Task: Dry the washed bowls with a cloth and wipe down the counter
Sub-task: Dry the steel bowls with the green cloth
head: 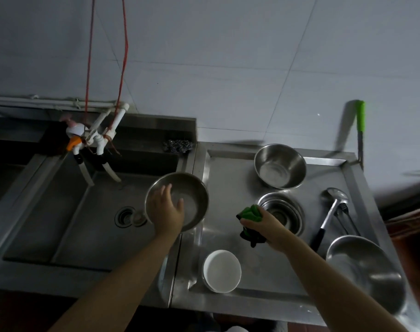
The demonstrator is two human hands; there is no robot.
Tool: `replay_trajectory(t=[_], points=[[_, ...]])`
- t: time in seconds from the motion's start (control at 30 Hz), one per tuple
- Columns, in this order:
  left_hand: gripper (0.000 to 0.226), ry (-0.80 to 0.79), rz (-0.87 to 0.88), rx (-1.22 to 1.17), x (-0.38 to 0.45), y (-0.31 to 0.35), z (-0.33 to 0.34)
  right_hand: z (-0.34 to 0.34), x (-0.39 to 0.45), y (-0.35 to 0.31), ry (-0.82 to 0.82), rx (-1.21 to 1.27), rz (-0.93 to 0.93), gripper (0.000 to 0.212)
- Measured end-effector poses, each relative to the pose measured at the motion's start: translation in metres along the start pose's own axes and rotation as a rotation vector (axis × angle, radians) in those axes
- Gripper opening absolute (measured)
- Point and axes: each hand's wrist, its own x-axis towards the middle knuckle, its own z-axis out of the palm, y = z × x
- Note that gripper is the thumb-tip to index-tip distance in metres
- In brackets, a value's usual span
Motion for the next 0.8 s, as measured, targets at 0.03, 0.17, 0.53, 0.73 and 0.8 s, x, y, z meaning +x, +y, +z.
replay_trajectory(t=[0.03, 0.17, 0.53, 0.73, 0.8], points=[[0.058, -0.014, 0.032, -0.009, -0.003, 0.014, 0.005, -0.008, -0.004, 0.0, -0.024, 0.034, -0.011, 0.058], [0.047, -0.087, 0.256, -0.087, -0.028, 0.077, 0.031, -0.053, -0.021, 0.006, -0.079, -0.041, -0.029, 0.1], [0.022, -0.565, 0.336, -0.147, -0.144, 0.241, 0.127, -0.231, -0.089, 0.065, 0.078, -0.223, -0.175, 0.031], [0.017, -0.832, 0.257, -0.093, -0.209, 0.293, 0.178, -0.311, -0.117, 0.101, 0.163, -0.457, -0.109, 0.033], [0.02, -0.873, 0.177, -0.081, -0.226, 0.294, 0.201, -0.326, -0.119, 0.114, 0.122, -0.663, -0.05, 0.052]])
